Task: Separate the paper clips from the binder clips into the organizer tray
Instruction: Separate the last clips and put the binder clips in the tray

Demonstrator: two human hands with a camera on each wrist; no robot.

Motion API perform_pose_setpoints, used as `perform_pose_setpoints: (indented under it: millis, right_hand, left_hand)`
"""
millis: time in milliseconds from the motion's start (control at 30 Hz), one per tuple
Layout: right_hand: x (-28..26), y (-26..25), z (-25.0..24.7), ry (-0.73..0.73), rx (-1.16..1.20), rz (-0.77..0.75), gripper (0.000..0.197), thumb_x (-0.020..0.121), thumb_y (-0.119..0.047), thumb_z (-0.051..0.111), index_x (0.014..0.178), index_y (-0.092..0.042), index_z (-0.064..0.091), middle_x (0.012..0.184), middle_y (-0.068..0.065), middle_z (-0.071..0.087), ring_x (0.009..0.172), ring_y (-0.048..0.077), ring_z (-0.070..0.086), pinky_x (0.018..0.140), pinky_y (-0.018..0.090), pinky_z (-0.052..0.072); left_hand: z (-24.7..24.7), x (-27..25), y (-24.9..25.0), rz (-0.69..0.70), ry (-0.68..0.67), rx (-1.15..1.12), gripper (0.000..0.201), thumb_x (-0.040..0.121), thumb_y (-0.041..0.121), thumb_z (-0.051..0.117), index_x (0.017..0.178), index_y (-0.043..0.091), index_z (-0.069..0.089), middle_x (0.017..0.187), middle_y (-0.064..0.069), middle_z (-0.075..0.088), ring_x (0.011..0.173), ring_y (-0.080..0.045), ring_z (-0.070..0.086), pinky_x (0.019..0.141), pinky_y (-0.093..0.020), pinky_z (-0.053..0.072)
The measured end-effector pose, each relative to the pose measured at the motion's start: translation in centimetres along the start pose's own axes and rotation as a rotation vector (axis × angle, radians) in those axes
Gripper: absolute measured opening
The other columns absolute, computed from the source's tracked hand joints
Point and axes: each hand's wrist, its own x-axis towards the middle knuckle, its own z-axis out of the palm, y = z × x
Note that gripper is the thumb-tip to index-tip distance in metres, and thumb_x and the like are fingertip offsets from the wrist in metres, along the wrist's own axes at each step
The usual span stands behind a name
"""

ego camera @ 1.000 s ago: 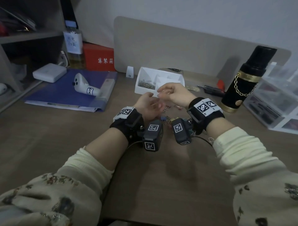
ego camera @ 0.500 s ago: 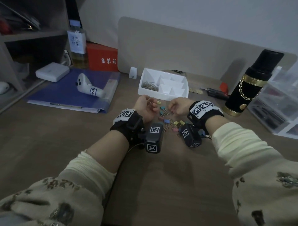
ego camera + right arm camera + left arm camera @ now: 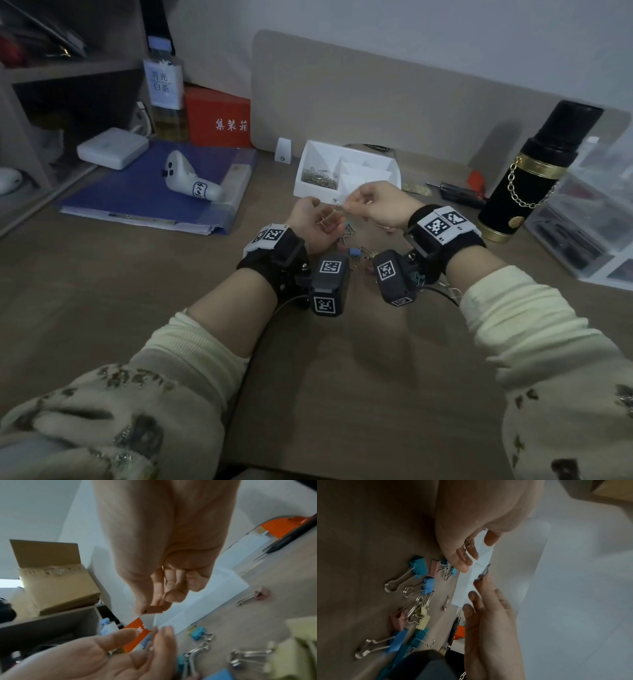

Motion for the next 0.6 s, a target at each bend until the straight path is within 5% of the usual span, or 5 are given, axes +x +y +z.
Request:
perform_pose_setpoints:
  millis: [100, 200, 333, 467, 600]
  right_hand:
    - [0.3, -0.6, 0.8, 0.015, 0.02, -0.058, 0.023, 0.091, -0.035, 0.058, 0.101, -0.015, 0.064, 0.086, 0.001, 0.066, 0.065, 0.005, 0.057, 0.06, 0.017, 0.044]
    - [0.5, -0.1, 1.7, 0.123, 0.029, -0.017, 0.019, 0.094, -0.026, 0.052, 0.097, -0.012, 0.065, 0.094, 0.003, 0.067, 0.074, 0.011, 0.055, 0.071, 0.026, 0.042]
    - [0.0, 0.4, 2.2, 0.068, -0.055, 0.041, 0.014, 0.09, -0.018, 0.055, 0.099, -0.011, 0.063, 0.096, 0.002, 0.062, 0.088, 0.016, 0.055, 0.064, 0.021, 0.04]
    - [-0.5, 0.3, 2.6, -0.2, -0.283, 0.08, 0.029, 0.079, -0.034, 0.07, 0.1, -0.017, 0.061, 0.085, 0.0, 0.062, 0.067, 0.014, 0.055, 0.058, 0.024, 0.043]
    - [-0.3, -0.1, 2.8, -0.222, -0.396, 0.055, 0.029, 0.079, -0.028, 0.071, 0.104, -0.017, 0.06, 0.082, -0.004, 0.061, 0.069, 0.012, 0.055, 0.053, 0.02, 0.041]
  left_hand:
    - [-0.3, -0.3, 0.1, -0.067, -0.037, -0.125, 0.031, 0.099, 0.029, 0.039, 0.09, 0.002, 0.05, 0.088, -0.01, 0.054, 0.077, -0.018, 0.058, 0.071, -0.027, 0.053]
    - [-0.8, -0.3, 0.7, -0.078, -0.072, -0.115, 0.033, 0.099, 0.026, 0.035, 0.076, 0.005, 0.046, 0.058, -0.007, 0.051, 0.038, -0.013, 0.048, 0.037, -0.016, 0.039]
    - [-1.5, 0.0, 1.6, -0.024, -0.075, -0.102, 0.033, 0.096, 0.018, 0.031, 0.068, 0.011, 0.045, 0.039, 0.005, 0.038, 0.024, -0.006, 0.03, 0.027, -0.013, 0.016]
    - [-1.5, -0.1, 1.5, -0.014, -0.076, -0.05, 0.031, 0.095, 0.018, 0.031, 0.067, 0.013, 0.044, 0.035, 0.007, 0.032, 0.023, -0.005, 0.03, 0.029, -0.012, 0.014]
    - [-1.2, -0.1, 1.3, 0.005, -0.049, -0.029, 0.031, 0.095, 0.02, 0.031, 0.069, 0.011, 0.045, 0.038, 0.003, 0.035, 0.026, -0.008, 0.035, 0.032, -0.009, 0.02]
